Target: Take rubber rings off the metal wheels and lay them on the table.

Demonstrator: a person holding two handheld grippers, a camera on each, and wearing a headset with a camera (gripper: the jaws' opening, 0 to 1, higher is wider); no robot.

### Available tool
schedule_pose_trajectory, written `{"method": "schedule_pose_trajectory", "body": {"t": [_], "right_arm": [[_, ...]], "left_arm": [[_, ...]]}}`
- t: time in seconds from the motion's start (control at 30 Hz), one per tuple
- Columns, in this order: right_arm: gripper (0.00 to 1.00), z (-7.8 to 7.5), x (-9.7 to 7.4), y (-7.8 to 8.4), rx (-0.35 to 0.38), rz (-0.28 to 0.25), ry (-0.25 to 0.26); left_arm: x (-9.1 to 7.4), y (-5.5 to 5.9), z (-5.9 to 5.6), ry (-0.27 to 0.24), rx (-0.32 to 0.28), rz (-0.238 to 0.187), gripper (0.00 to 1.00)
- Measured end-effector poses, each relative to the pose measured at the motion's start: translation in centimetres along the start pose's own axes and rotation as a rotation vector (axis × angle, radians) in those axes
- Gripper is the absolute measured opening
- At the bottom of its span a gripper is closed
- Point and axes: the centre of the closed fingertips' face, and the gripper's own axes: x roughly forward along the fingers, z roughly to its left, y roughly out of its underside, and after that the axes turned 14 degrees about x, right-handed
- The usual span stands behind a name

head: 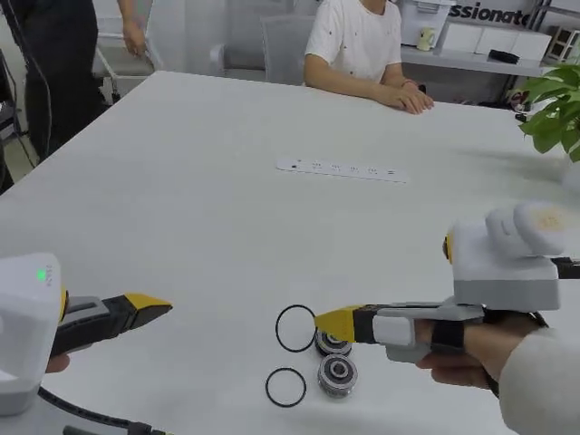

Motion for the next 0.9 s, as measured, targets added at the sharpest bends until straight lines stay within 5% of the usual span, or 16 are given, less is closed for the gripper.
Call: {"method": "schedule_pose_trajectory", "body": {"t": [0.9], "right_arm": [[0.0,-3.2,2.6,5.0,-0.069,0.18,0.105]], "left_arm": [[-0.1,0.1,0.1,-0.007,-0.023,-0.007,0.93]]}}
